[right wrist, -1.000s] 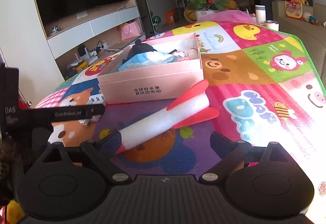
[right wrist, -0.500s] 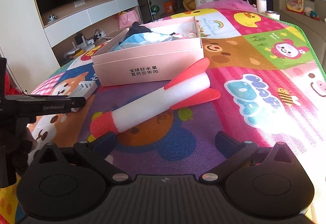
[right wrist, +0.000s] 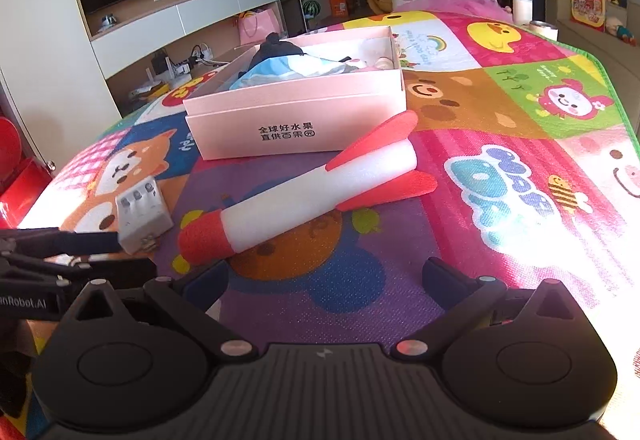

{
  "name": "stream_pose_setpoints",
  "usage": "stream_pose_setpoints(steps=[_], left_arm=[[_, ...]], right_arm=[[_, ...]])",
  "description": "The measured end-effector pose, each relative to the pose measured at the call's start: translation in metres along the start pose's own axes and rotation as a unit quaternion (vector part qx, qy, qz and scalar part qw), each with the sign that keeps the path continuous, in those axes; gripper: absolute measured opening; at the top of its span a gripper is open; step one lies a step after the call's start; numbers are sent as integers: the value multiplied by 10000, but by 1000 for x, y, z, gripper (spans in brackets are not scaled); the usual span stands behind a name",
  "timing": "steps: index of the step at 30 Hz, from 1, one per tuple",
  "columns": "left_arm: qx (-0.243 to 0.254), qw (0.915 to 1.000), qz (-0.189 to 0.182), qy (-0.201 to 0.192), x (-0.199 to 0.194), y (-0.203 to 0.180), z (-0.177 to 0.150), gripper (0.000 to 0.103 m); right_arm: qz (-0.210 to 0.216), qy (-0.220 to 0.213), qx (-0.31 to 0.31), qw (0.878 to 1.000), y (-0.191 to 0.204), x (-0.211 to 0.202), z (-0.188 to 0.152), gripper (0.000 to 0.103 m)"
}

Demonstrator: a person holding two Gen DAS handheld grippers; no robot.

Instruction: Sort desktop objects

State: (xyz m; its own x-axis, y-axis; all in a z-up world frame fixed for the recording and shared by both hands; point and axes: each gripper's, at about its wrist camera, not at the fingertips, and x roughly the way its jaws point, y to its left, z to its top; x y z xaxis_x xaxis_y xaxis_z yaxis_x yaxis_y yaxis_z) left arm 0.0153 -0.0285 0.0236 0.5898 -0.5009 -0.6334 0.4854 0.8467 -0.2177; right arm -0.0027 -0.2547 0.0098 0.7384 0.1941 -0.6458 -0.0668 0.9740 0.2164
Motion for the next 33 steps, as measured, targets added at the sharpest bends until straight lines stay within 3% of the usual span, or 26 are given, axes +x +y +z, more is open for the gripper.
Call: stream_pose_setpoints(steps=[2, 3, 6, 11, 13, 18, 24, 29, 33], left_arm=[[193, 9996, -65, -173, -4, -7, 1, 98], [290, 9991, 19, -302, -6, -9, 1, 98], [471, 9962, 541, -504, -10, -6, 1, 102], [79, 9945, 973, -378, -1, 31, 9, 102], [-149, 9944, 959, -420, 3, 44, 13, 102], [-605, 9960, 525, -390, 19, 62, 19, 103], [-417, 9988, 56, -269, 20, 50, 17, 103], [-179, 9995, 28, -250, 17, 37, 8, 103], [-257, 9986, 355, -288, 16, 34, 6, 103]], right_arm=[[-71, -110, 234, 9996, -6, -3, 0, 103], [-212, -152, 295, 9992, -8, -3, 0, 103], [-246, -201, 358, 9989, -10, -3, -1, 103], [-530, -155, 132, 9984, 0, 2, -1, 103], [-607, -125, 64, 9981, 3, 4, -1, 103], [-668, -106, 6, 9977, 5, 5, -2, 103], [-730, -72, -62, 9973, 7, 6, -2, 103], [-958, 72, -345, 9948, 16, 11, -2, 103], [-1004, 141, -473, 9937, 19, 13, -1, 103]])
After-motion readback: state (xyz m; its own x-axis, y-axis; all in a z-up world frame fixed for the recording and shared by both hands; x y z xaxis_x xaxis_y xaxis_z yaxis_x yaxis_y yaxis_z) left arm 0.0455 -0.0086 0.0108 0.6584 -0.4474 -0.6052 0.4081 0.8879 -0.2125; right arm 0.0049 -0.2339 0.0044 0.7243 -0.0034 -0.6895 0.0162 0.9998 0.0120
